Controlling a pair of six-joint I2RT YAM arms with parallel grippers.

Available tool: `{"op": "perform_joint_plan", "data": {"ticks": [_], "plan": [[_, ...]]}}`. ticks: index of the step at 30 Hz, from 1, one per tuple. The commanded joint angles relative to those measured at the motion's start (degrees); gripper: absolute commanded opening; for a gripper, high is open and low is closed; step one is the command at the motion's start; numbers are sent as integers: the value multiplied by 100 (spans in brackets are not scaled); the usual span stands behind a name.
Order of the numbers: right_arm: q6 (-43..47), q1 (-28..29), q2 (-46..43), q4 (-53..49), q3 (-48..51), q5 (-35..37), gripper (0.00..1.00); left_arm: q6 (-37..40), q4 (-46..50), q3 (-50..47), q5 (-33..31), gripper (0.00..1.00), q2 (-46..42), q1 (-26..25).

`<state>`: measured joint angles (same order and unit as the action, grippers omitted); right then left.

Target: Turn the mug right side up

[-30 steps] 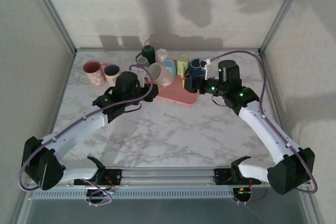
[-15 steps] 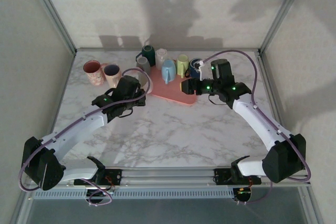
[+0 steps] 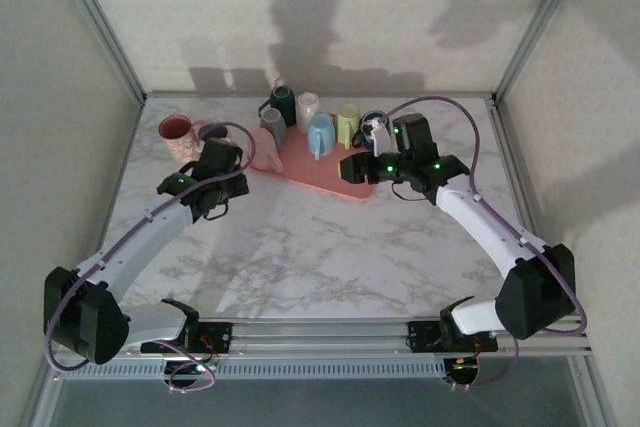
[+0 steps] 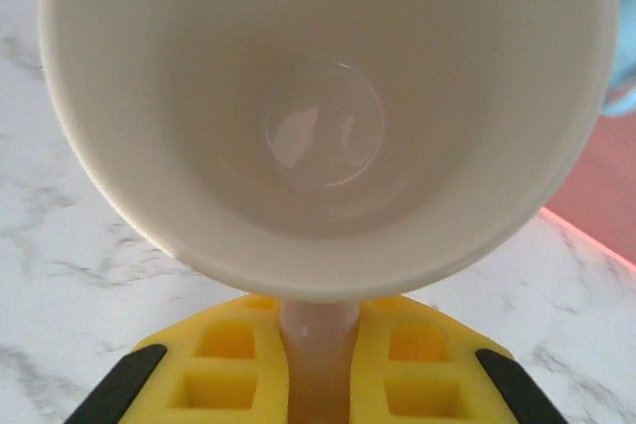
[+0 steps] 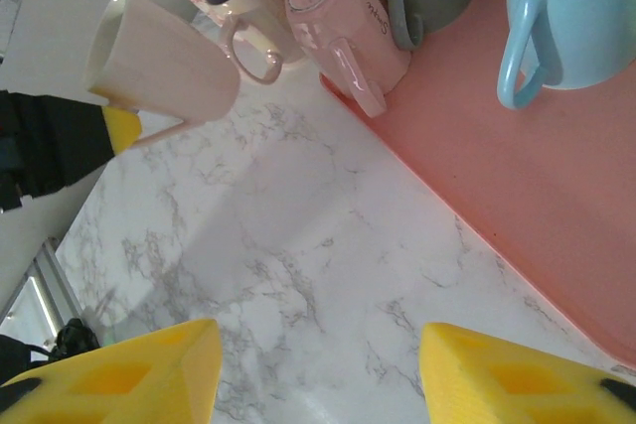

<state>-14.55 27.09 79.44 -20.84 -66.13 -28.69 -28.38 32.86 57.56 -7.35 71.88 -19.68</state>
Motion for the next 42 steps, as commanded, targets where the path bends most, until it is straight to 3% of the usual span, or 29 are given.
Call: {"op": "perform_joint_plan", "data": {"ticks": [1, 19, 33, 36, 39, 42], "plan": [[51, 56, 117, -43, -229, -109, 56, -83, 105, 62, -389, 0, -61, 382], [27, 97, 377, -58, -345, -237, 56, 826, -345, -245, 199, 0, 701, 1869], [-16, 230, 555, -1, -407, -293, 56, 1124, -658, -219, 433, 4, 1449, 2182], [-10, 227, 538, -5, -393, -295, 56, 1143, -676, -219, 443, 9, 1471, 2216], [-13, 240, 538, 33, -375, -298, 57, 1159, -667, -227, 427, 30, 1442, 2230], [-33, 237, 562, 64, -361, -304, 57, 1151, -676, -262, 437, 40, 1345, 2228]]}}
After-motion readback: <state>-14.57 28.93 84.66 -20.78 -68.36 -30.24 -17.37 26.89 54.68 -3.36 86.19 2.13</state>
